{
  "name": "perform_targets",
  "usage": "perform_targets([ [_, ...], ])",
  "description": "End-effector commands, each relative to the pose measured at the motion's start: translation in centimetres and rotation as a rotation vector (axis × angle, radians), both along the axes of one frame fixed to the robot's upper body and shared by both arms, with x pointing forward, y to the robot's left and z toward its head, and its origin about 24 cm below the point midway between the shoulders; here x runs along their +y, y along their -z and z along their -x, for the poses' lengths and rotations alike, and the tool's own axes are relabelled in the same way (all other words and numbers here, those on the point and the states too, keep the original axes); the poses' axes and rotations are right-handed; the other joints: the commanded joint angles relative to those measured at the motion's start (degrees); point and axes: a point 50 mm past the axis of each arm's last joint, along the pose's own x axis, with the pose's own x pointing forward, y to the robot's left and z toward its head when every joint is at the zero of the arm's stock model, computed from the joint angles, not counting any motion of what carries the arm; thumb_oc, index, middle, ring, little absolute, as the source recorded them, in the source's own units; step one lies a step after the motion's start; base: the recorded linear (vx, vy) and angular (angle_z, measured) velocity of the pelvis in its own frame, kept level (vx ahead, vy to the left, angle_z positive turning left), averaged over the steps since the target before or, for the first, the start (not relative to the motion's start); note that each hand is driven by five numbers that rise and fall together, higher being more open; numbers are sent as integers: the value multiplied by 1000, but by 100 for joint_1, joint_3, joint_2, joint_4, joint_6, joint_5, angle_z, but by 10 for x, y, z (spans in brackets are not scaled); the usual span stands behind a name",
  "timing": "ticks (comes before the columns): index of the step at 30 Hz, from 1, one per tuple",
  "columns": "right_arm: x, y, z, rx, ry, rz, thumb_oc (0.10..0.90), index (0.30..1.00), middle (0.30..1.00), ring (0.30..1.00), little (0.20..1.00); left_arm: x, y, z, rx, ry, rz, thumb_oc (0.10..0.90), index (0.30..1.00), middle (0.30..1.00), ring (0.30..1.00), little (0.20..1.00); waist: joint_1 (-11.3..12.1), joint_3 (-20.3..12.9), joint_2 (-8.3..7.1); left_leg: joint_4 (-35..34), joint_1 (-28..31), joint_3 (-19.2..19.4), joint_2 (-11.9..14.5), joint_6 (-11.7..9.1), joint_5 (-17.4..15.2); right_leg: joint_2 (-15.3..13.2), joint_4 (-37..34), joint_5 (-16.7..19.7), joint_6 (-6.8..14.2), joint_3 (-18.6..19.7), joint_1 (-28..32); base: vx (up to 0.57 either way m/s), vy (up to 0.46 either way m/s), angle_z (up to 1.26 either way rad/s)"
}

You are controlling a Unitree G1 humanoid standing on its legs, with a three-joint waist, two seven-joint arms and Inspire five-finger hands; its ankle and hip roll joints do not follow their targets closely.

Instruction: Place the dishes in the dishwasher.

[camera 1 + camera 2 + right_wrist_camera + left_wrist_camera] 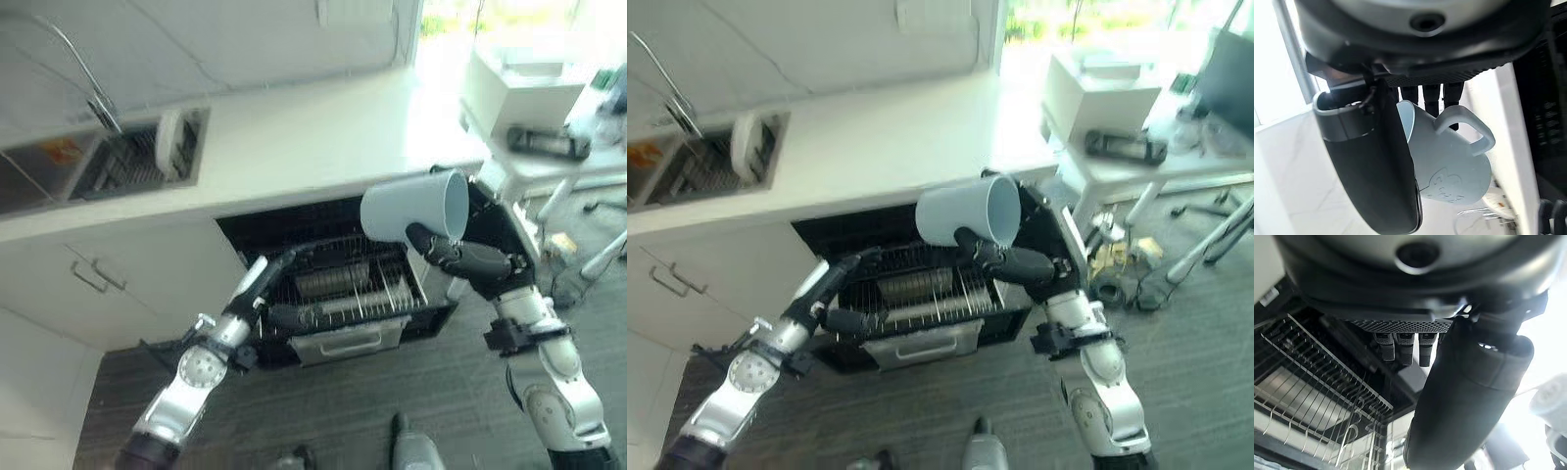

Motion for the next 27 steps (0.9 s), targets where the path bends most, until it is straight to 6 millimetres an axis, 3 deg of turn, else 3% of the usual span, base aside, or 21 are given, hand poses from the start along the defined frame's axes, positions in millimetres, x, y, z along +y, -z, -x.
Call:
perform_targets([
  [1, 16, -55, 9, -305, -44, -7, 400, 300, 300, 300, 300, -5, -54, -14, -183, 18, 33, 800, 900, 900, 900, 900, -2, 78, -81, -68, 482, -558, 34, -110, -1038, 122, 381, -1149, 200, -91, 233, -181, 13, 3],
  [5, 27, -77, 4, -371, -74, 33, 400, 300, 300, 300, 300, -15, -74, -28, -233, 7, 2, 800, 900, 900, 900, 900, -57, 480, -49, -68, 111, -546, 88, -199, -841, 91, 381, -1070, 117, -148, -94, -205, 56, -7],
  [9, 32, -87, 1, -395, -75, 40, 400, 300, 300, 300, 300, -18, -95, -39, -267, -12, 0, 800, 900, 900, 900, 900, -7, 679, -116, -68, -89, -602, 66, -204, -832, 75, 381, -1097, 122, -227, -218, -146, -11, -1],
  [15, 36, -90, 3, -425, -73, 43, 400, 300, 300, 300, 300, -13, -105, -42, -285, -60, -11, 800, 900, 900, 900, 900, 26, 729, -150, -68, -166, -662, 40, -206, -846, 122, 381, -1117, 115, -250, -270, -53, -15, 5],
  [21, 40, -98, 0, -425, -81, 68, 400, 300, 300, 300, 300, 2, -85, -58, -51, -188, -111, 800, 900, 900, 900, 900, 37, 721, -104, -68, -186, -643, 45, -239, -814, 124, 381, -1149, 107, -270, -250, -22, 30, 3],
  [27, 43, -106, -3, -422, -98, 90, 400, 300, 300, 300, 300, 10, -47, -68, 396, -168, -261, 800, 900, 900, 900, 900, -12, 769, -83, -68, -182, -555, 60, -237, -809, 122, 381, -1155, 140, -258, -252, -10, 15, 3],
])
